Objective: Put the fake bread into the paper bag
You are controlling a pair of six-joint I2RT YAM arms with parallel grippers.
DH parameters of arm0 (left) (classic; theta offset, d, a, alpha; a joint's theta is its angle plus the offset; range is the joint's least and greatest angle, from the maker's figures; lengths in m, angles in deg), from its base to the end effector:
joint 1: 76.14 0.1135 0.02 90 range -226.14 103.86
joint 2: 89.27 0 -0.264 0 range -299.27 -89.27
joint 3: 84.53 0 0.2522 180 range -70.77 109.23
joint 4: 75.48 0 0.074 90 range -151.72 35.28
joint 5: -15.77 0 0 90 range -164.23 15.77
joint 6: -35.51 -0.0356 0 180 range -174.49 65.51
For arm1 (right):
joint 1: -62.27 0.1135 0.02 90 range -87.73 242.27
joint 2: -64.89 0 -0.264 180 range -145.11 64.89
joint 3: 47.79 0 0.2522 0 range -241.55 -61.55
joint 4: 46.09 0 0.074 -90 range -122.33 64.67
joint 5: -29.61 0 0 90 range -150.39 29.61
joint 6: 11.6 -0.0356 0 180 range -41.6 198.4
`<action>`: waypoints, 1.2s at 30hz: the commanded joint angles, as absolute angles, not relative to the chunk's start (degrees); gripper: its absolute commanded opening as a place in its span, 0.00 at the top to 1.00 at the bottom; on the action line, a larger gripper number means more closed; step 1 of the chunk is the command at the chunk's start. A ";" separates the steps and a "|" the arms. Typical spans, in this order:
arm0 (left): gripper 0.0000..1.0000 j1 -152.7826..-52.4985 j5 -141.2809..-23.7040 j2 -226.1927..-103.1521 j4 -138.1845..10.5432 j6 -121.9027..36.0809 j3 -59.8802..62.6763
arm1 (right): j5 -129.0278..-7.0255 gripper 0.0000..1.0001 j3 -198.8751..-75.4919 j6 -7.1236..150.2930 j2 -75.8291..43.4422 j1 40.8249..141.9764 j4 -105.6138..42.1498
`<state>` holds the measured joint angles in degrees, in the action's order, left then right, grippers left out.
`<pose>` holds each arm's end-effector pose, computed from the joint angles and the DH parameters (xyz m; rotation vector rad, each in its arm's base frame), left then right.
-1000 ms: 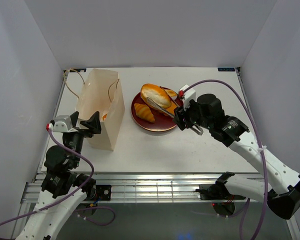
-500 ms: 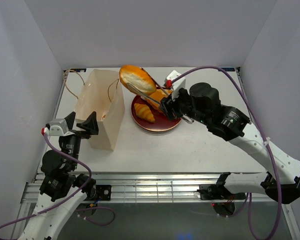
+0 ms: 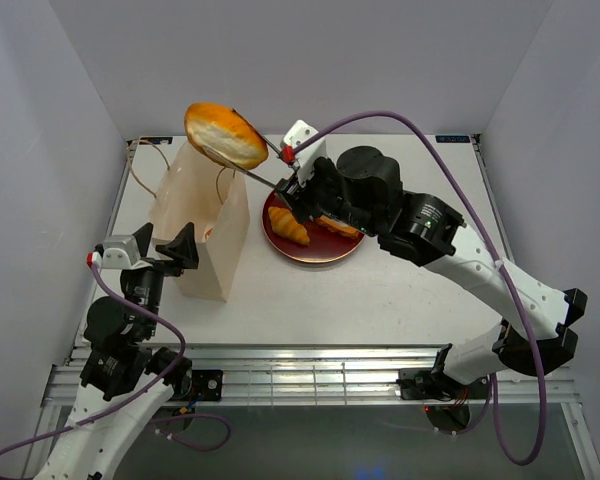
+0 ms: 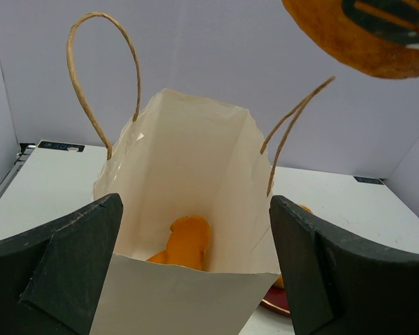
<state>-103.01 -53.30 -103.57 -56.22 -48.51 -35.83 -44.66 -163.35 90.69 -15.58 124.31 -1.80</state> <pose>0.0734 -0.0229 0.3492 -0.0724 1.3265 -0.2483 0.1443 0.2512 0.5015 -0.8831 1.5017 0.4026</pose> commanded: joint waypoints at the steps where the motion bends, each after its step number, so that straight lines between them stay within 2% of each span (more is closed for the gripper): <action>1: 0.04 -103.30 -54.45 -104.91 -56.35 -48.95 -35.79 | -43.07 0.82 -169.56 92.81 -17.72 126.08 -8.33; 7: 0.04 -103.30 -54.37 -105.09 -56.36 -49.04 -35.79 | -46.49 0.82 -171.06 91.85 -22.47 128.10 -11.23; 19: 0.04 -103.30 -53.84 -105.00 -56.44 -48.95 -36.14 | -47.73 0.82 -162.80 89.65 -26.69 128.89 -17.03; 24: 0.04 -103.39 -53.66 -104.82 -56.53 -49.04 -36.14 | -46.94 0.77 -161.13 89.65 -26.26 128.89 -17.56; 29: 0.04 -103.30 -53.58 -104.82 -56.62 -48.95 -36.23 | -45.89 0.65 -160.78 89.56 -26.17 128.89 -17.65; 36: 0.04 -103.39 -53.66 -104.74 -56.53 -48.95 -36.23 | -45.44 0.63 -162.27 89.83 -26.78 128.89 -17.12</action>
